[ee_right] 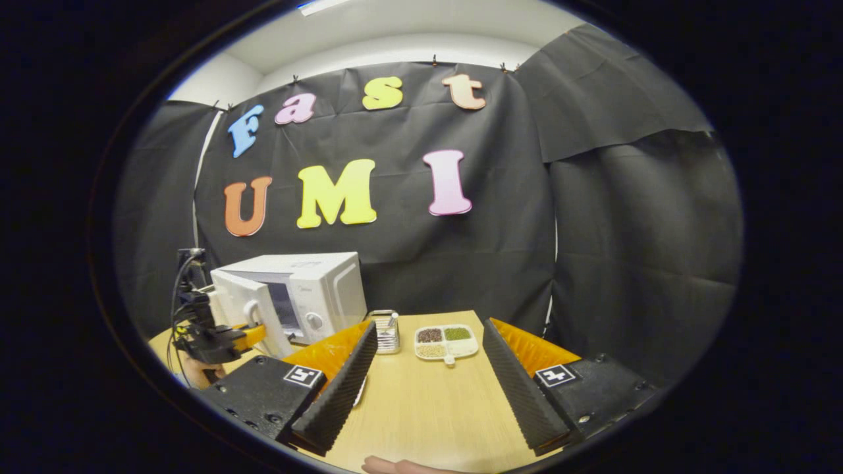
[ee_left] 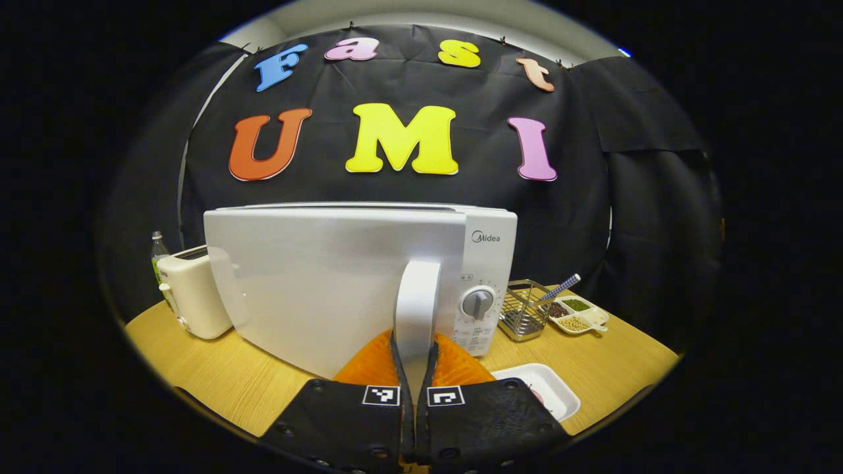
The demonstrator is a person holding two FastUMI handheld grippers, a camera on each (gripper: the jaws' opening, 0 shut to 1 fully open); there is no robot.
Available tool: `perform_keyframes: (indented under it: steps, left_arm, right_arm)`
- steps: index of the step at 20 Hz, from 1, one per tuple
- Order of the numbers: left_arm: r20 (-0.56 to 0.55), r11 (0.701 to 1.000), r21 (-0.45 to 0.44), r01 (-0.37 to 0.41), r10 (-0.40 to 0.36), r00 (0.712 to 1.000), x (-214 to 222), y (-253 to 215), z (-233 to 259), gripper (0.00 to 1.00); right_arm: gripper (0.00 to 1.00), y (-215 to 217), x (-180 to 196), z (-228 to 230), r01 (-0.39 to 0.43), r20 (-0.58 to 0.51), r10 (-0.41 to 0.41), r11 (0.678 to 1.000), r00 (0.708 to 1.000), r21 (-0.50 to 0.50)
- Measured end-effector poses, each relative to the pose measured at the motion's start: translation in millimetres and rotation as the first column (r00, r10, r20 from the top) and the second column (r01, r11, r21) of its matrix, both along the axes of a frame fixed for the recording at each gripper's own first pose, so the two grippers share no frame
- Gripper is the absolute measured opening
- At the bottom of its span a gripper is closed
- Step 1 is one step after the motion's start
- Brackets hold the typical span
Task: Open the microwave oven with the left hand, put the food in, and close the microwave oven.
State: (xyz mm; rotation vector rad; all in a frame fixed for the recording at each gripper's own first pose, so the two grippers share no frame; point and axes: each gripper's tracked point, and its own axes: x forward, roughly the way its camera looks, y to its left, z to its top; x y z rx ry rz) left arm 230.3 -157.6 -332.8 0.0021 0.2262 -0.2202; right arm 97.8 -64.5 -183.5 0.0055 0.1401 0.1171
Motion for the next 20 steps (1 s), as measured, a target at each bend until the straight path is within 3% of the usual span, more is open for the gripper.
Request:
perform_keyframes:
  steps: [4,10,11,12,13,15,16,17,18,20]
  left_arm:
    - [0.028,1.000,0.013,0.003,-0.003,1.000,-55,47,2,0.07]
    - [0.103,0.996,0.015,-0.093,0.091,0.990,-125,145,28,0.19]
    - [0.102,0.995,0.004,-0.104,0.103,0.989,-138,160,32,0.29]
    - [0.093,0.992,0.003,-0.123,0.122,0.988,-150,174,35,0.48]
    - [0.083,0.990,0.014,-0.142,0.140,0.987,-165,189,39,0.61]
    - [0.080,0.983,0.038,-0.180,0.177,0.981,-179,218,47,0.82]
    - [0.076,0.978,0.043,-0.202,0.198,0.977,-188,228,54,0.97]
    - [0.074,0.975,0.047,-0.216,0.212,0.974,-198,237,61,1.00]
    - [0.067,0.974,0.056,-0.218,0.215,0.974,-206,241,66,0.95]
    - [0.065,0.969,0.075,-0.234,0.229,0.971,-217,252,80,0.95]
  right_arm:
    - [1.00,16,-20,4,0.000,0.009,0.000,0.999,1.000,-0.033]
    - [1.00,49,-47,4,-0.013,0.006,0.014,0.996,1.000,-0.084]
    - [1.00,55,-49,6,-0.018,0.006,0.019,0.996,1.000,-0.085]
    - [1.00,62,-50,7,-0.027,0.004,0.027,0.996,1.000,-0.084]
    - [0.95,68,-51,10,-0.037,0.000,0.037,0.996,0.999,-0.084]
    - [1.00,78,-48,15,-0.045,-0.004,0.045,0.995,0.999,-0.094]
    - [1.00,80,-45,16,-0.043,-0.005,0.042,0.994,0.999,-0.103]
    - [1.00,84,-41,17,-0.045,-0.011,0.044,0.993,0.999,-0.113]
    - [1.00,89,-36,16,-0.050,-0.024,0.048,0.991,0.999,-0.123]
    - [1.00,98,-27,16,-0.069,-0.050,0.063,0.989,0.997,-0.134]
